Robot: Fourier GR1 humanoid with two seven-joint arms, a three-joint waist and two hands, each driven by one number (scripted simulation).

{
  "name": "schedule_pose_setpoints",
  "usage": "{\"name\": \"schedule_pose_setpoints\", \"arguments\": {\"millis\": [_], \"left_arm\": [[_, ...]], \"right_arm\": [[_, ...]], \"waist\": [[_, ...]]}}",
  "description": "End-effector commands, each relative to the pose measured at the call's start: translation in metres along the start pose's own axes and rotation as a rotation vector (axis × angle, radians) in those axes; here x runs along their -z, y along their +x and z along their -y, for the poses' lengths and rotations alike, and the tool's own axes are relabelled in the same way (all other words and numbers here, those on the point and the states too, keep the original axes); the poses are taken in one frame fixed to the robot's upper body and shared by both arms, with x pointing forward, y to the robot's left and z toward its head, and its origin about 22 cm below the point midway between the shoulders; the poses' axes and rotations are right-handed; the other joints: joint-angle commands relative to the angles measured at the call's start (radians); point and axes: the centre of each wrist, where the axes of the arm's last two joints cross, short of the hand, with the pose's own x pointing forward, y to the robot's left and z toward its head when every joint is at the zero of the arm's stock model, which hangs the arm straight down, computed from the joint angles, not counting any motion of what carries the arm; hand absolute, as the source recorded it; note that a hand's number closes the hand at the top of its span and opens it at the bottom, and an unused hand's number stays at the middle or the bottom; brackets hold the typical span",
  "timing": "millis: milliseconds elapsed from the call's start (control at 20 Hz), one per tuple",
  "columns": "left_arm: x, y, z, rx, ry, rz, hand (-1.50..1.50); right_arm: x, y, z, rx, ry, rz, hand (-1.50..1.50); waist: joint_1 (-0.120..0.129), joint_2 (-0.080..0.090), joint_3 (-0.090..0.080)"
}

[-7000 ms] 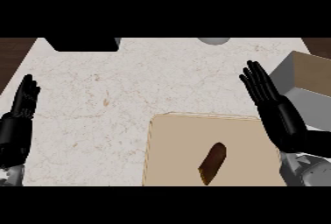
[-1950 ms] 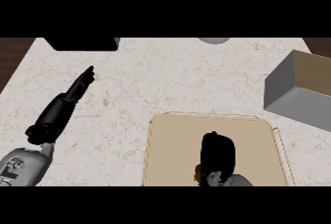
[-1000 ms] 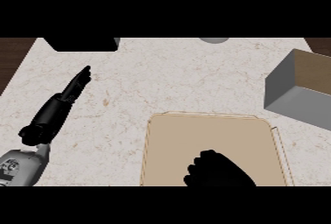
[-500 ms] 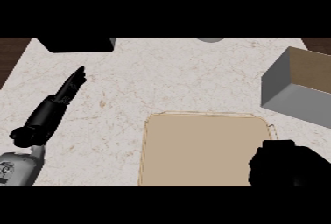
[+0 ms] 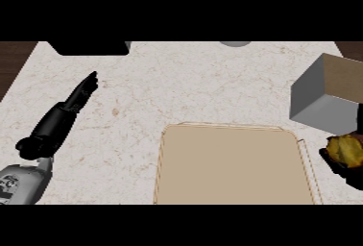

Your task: Pick the sweet potato from the tray and place it in the cardboard box

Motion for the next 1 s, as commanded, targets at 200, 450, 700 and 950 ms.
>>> {"name": "schedule_pose_setpoints", "arguments": {"millis": [200,450,700,950], "left_arm": [[0.014,0.01,0.002,0.003,-0.031,0.021,0.0],[0.002,0.0,0.009,0.009,-0.033,0.013,0.0],[0.012,0.005,0.001,0.007,-0.023,0.027,0.0],[0.019,0.002,0.011,0.012,-0.038,0.038,0.0]], "right_arm": [[0.029,-0.085,0.056,-0.111,-0.044,-0.142,1.5],[0.037,-0.115,0.044,-0.191,0.192,-0.241,1.5],[0.025,-0.156,0.051,-0.173,0.401,-0.293,1.5],[0.037,-0.179,0.042,-0.245,0.544,-0.333,1.5]], "waist": [[0.024,0.007,0.0],[0.041,0.008,0.0],[0.038,0.009,0.0],[0.055,0.016,0.001]]}}
